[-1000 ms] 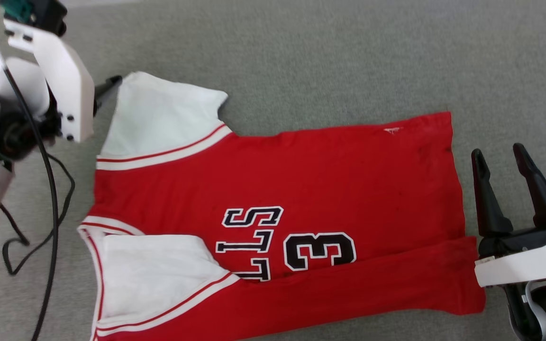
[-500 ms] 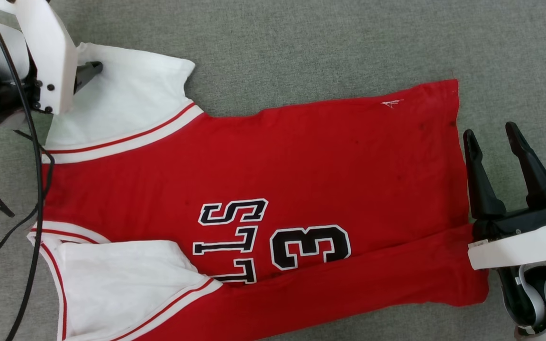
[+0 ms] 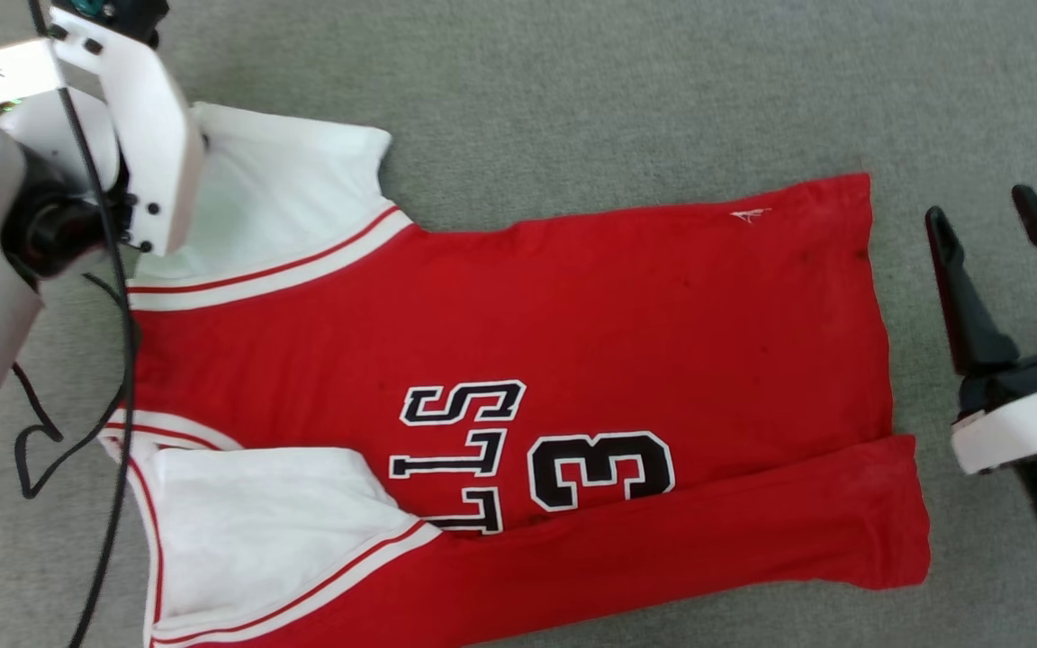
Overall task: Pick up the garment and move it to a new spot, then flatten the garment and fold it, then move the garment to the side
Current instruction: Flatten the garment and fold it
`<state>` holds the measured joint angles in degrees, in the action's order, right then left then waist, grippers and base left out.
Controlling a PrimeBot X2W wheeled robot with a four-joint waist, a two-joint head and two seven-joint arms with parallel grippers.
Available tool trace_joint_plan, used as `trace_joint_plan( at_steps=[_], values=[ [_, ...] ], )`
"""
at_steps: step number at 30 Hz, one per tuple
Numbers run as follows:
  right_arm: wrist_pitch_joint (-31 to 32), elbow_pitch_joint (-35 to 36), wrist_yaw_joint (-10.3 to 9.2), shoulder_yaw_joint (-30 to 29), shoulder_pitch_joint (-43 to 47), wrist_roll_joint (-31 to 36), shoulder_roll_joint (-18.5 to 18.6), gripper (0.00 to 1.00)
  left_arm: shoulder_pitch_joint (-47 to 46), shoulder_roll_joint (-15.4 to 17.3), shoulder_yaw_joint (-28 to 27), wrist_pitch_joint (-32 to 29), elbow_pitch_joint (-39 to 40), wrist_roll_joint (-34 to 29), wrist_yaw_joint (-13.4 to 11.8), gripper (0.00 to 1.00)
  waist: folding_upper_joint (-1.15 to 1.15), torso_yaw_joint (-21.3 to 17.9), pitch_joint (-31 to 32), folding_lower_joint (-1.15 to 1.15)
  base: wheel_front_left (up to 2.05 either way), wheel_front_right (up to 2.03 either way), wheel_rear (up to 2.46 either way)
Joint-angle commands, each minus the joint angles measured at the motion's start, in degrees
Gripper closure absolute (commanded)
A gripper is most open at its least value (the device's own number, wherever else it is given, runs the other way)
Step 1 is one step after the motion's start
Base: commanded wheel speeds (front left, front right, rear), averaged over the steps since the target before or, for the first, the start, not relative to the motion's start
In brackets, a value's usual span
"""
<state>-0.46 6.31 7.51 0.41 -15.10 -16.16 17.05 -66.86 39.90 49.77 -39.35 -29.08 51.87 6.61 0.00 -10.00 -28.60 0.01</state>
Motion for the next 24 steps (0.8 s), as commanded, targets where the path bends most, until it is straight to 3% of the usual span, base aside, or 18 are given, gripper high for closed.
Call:
trace_joint_plan(
  at_steps=[1,6,13,18,24],
  values=[
    [1.7,0.6,-0.05,0.2,-1.3,-0.8,1.6,0.00,0.8,-0.3,0.3,1.1,0.7,-0.7,0.3,1.00,0.00,1.4,1.8,-0.01,0.00,0.00,0.00],
    [14.7,1.4,-0.05,3.2,-5.6,-5.0,8.6,0.00,1.4,-0.9,0.7,5.1,3.0,-1.2,0.5,1.00,0.00,3.5,3.7,-0.01,0.00,0.00,0.00],
    [36.7,-2.7,-0.05,9.4,-13.2,-13.6,17.8,0.00,1.6,-1.2,1.6,7.6,6.9,-1.7,0.7,1.00,0.00,5.9,4.0,-0.01,0.00,0.00,0.00],
    [45.8,-7.1,-0.05,13.2,-18.4,-16.6,20.2,0.00,0.9,-2.1,2.0,8.5,9.3,-2.0,0.7,1.00,0.00,7.7,3.0,-0.01,0.00,0.00,0.00],
    [48.7,-13.5,-0.05,17.3,-22.9,-16.4,19.1,0.00,-0.6,-2.8,2.2,8.8,11.0,-2.5,0.7,1.00,0.00,9.1,1.4,-0.01,0.00,0.00,0.00]
  ],
)
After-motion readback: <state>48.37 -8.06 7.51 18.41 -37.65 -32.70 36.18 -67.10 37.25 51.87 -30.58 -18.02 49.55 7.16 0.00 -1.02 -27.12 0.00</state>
